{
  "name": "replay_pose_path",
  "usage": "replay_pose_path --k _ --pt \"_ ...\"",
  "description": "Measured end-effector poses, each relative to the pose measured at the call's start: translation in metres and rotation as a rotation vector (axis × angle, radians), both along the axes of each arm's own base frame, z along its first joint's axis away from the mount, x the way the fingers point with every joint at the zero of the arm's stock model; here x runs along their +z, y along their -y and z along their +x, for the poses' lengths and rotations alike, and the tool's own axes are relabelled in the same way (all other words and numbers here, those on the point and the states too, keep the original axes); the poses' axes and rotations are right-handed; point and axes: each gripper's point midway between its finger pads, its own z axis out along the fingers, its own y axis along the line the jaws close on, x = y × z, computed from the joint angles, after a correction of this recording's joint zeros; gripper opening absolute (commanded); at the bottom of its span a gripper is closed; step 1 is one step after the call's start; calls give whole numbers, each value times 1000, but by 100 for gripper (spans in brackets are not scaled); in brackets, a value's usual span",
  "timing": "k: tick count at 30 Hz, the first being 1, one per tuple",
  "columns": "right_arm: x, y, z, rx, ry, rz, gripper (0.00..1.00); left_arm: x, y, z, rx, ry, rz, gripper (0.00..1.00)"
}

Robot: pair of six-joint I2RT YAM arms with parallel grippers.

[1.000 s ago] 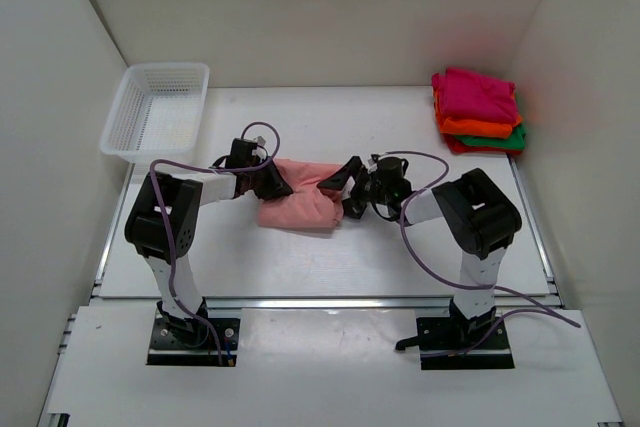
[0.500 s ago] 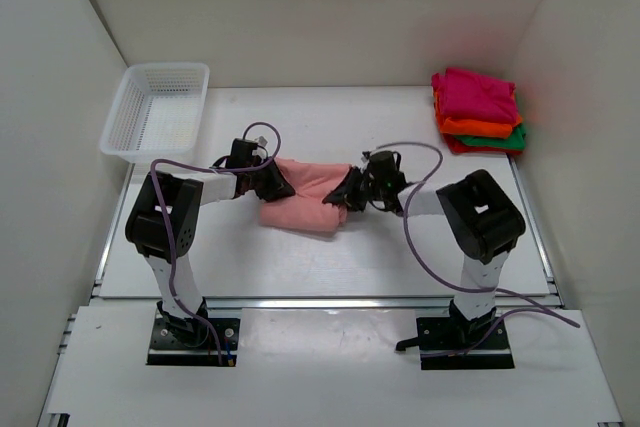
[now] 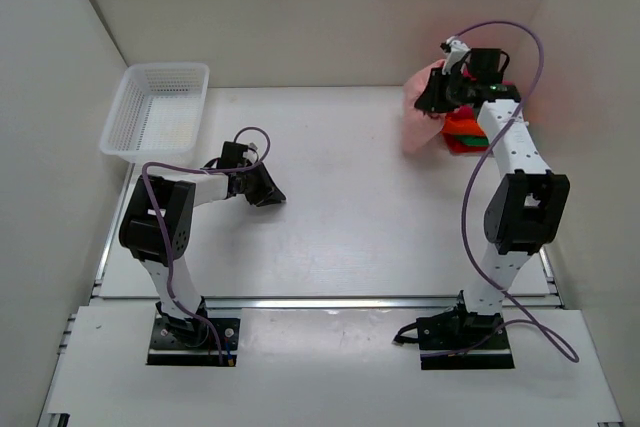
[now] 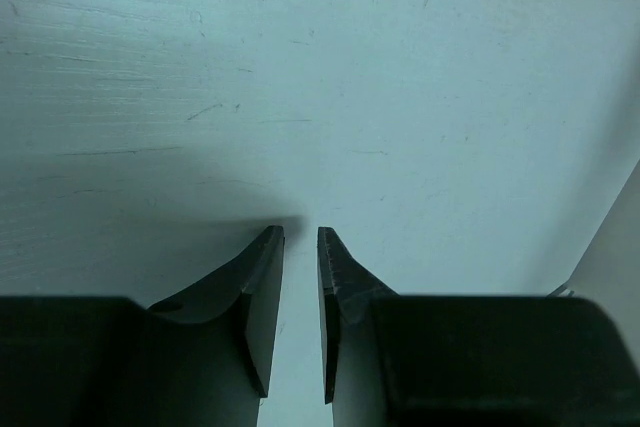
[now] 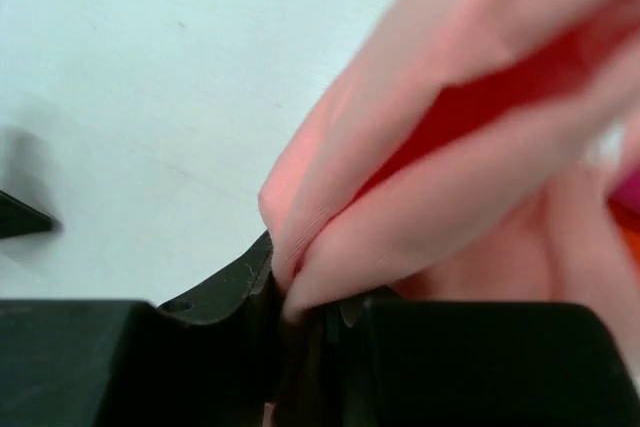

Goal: Fold and stack the t-shirts
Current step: Put the neatly folded tshirt into the corner of the board with the right arm

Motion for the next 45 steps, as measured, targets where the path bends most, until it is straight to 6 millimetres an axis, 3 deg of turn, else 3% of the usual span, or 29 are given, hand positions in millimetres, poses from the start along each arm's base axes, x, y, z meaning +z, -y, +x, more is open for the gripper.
replay_pose_path --k 4,8,11,14,17,24,30,34,36,39,43,45 --pt "17 30 9 19 43 -78 0 -1 1 -1 -3 0 0 32" --pt "34 52 39 54 105 -93 0 -1 4 -3 -10 1 -5 32" --pt "36 72 58 69 141 -98 0 -1 5 -4 -13 2 -6 32" --pt "32 90 62 68 158 -113 0 -1 6 -4 -14 5 -7 32" --pt "41 104 65 72 206 -100 0 -1 7 -4 -19 8 -8 32" --pt "75 114 75 119 383 -82 0 -1 13 -7 -34 8 -8 32" --pt "121 120 82 124 542 -118 0 -1 17 -9 -47 9 -9 31" --pt "150 142 82 108 644 -154 1 -2 18 -9 -49 9 -8 32" --pt "151 159 83 89 659 -166 0 -2 18 -9 -49 9 -7 32" --pt "136 186 87 59 646 -169 0 -2 19 -10 -52 9 -6 32" --pt "87 214 96 41 561 -109 0 -2 23 -11 -62 7 -3 31" --pt "60 218 97 51 509 -55 0 -2 26 -12 -67 6 -2 32"
